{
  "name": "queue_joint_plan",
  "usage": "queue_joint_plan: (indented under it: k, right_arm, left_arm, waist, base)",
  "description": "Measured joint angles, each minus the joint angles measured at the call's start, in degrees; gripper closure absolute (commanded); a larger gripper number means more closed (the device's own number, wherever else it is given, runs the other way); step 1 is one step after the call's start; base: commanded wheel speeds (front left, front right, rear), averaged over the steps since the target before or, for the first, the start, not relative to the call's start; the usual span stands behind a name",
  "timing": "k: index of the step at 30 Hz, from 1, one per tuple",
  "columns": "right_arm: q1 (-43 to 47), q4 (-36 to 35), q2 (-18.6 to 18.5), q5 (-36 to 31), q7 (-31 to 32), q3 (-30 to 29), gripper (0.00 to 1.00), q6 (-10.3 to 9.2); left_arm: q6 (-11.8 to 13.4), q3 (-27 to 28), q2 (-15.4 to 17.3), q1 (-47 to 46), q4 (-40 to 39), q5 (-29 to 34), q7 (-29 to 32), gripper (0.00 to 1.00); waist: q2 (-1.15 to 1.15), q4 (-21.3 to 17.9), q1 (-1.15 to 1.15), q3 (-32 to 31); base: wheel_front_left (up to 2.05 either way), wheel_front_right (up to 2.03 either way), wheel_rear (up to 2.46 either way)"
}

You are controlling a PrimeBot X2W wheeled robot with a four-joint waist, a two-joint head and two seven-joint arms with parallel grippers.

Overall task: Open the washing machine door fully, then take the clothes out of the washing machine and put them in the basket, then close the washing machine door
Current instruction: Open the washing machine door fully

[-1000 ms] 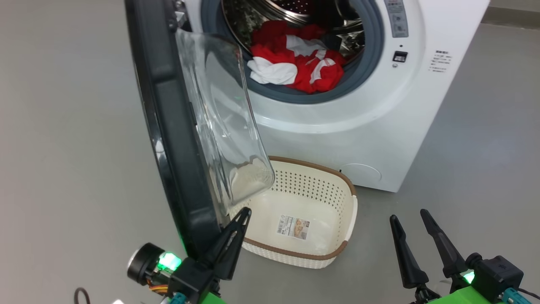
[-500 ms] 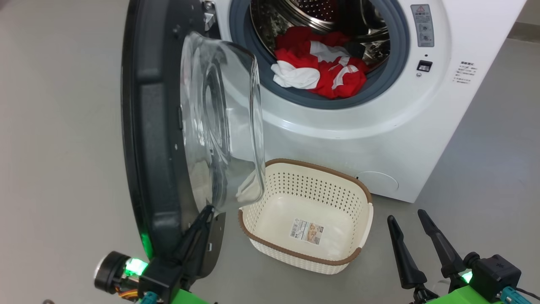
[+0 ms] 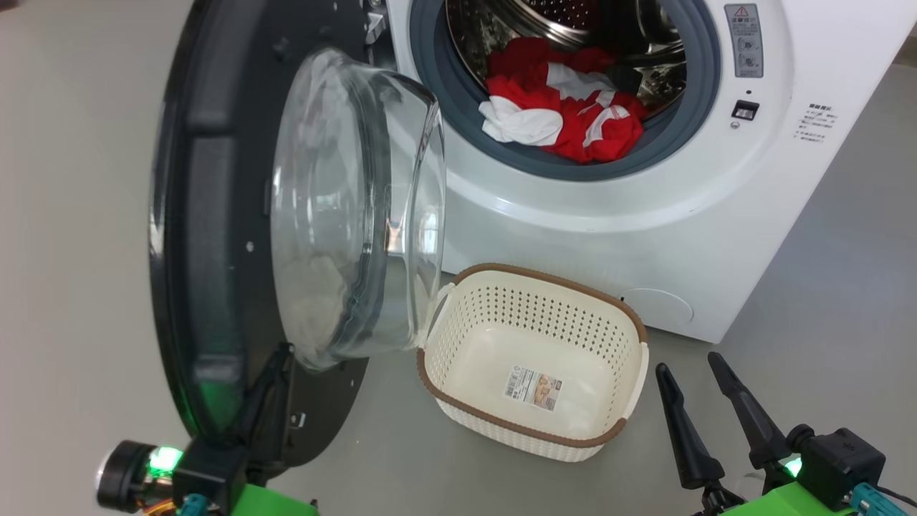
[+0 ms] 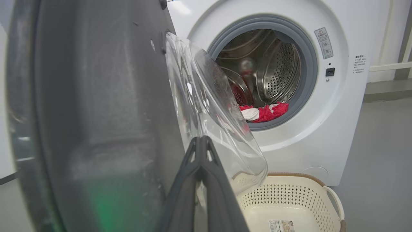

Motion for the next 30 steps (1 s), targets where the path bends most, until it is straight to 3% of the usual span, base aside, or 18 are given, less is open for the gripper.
queue_joint_plan:
  k: [14,30]
  right_arm:
    - [-0.03,-1.69,-0.01,-2.05,2.04,-0.09,0.0,0.0]
    - [-0.09,-3.75,-0.01,-3.39,4.97,-0.14,0.0,0.0]
  left_arm:
    - [3.57,4.74,1.12,-0.16,2.43,-0.88,-1.8,1.0]
    - [4.12,9.33,3.57,-3.97,9.17,-1.98,-3.23,1.0]
  waist:
    - [0.0,1.14,0.0,2.13]
    - [0.0,2.95,0.0,3.21]
  base:
    - [0.0,0.0,0.0]
    - [0.0,0.0,0.0]
